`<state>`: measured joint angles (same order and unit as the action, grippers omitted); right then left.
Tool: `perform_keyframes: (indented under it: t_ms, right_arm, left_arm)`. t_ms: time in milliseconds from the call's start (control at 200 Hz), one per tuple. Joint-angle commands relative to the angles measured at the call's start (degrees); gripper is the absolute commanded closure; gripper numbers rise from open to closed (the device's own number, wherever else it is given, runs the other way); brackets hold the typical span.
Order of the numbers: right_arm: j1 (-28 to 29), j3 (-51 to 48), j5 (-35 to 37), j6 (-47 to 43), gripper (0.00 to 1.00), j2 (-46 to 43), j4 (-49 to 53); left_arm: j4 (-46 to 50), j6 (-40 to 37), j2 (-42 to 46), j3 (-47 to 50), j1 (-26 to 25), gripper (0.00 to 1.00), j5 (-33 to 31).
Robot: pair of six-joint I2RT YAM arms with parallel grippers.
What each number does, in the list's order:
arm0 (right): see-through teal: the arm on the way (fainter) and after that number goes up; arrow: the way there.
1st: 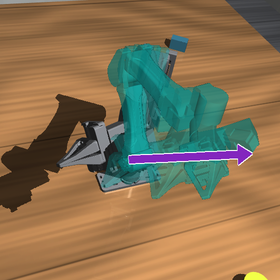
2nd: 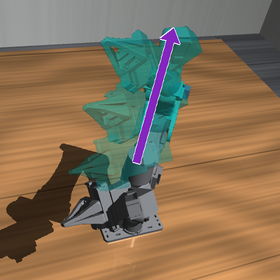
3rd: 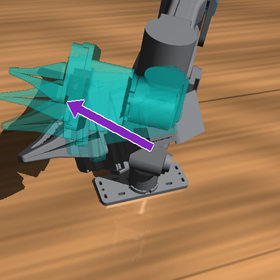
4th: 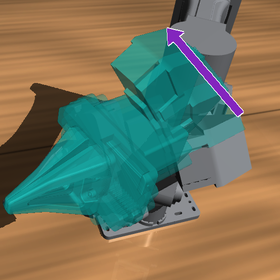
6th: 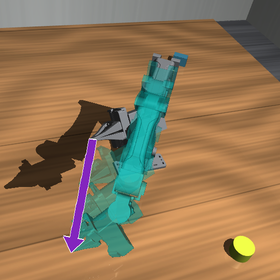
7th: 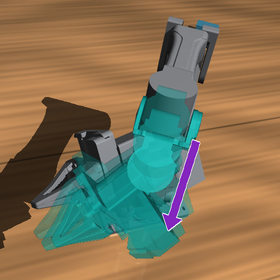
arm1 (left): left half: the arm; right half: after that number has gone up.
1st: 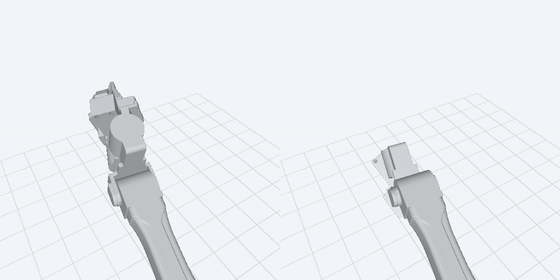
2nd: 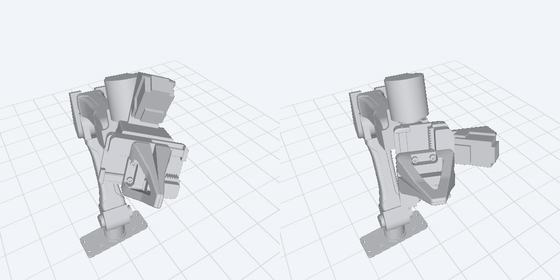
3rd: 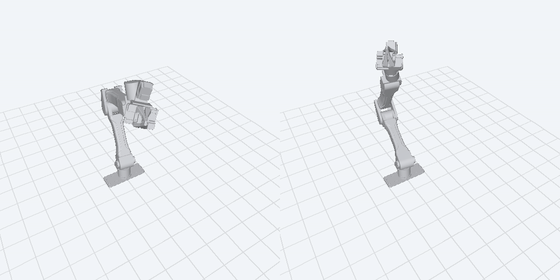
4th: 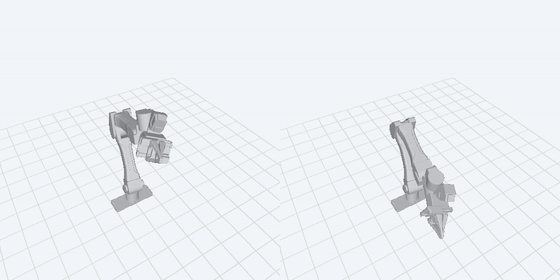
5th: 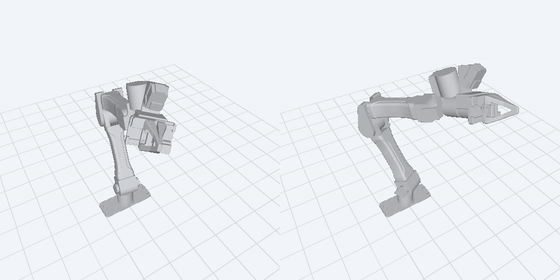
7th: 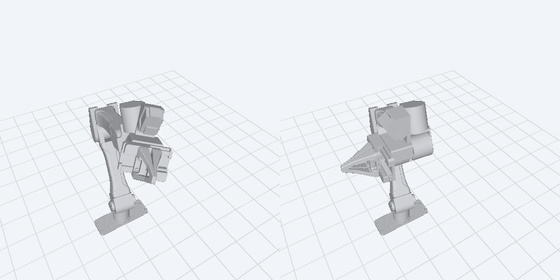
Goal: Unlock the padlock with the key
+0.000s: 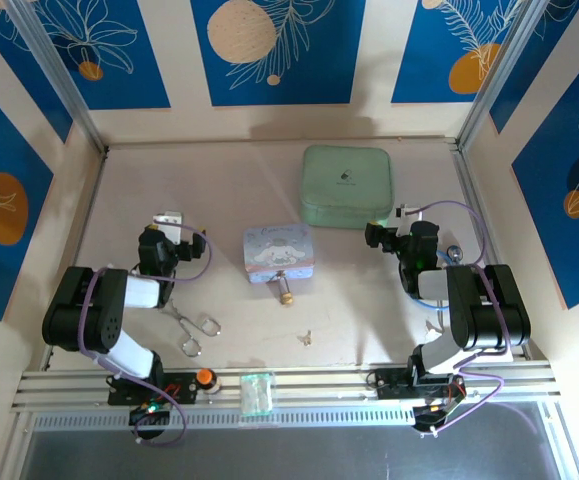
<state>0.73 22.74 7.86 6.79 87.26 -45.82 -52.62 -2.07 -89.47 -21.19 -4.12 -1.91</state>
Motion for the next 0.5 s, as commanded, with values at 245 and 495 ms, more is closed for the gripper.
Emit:
perform_keyframes:
  t_ms: [245, 495]
  right_arm:
    - [-0.3, 1.1, -0.8, -0.8, 0.01, -0.1, -0.7]
    - [-0.4, 0.9, -1.0, -0.8, 0.01, -0.2, -1.0]
  left_arm:
    - [-0.2, -0.8, -0.1, -0.7, 0.6, 0.00, 1.0]
    - [-0.9, -0.6, 0.1, -0.2, 0.6, 0.00, 0.1]
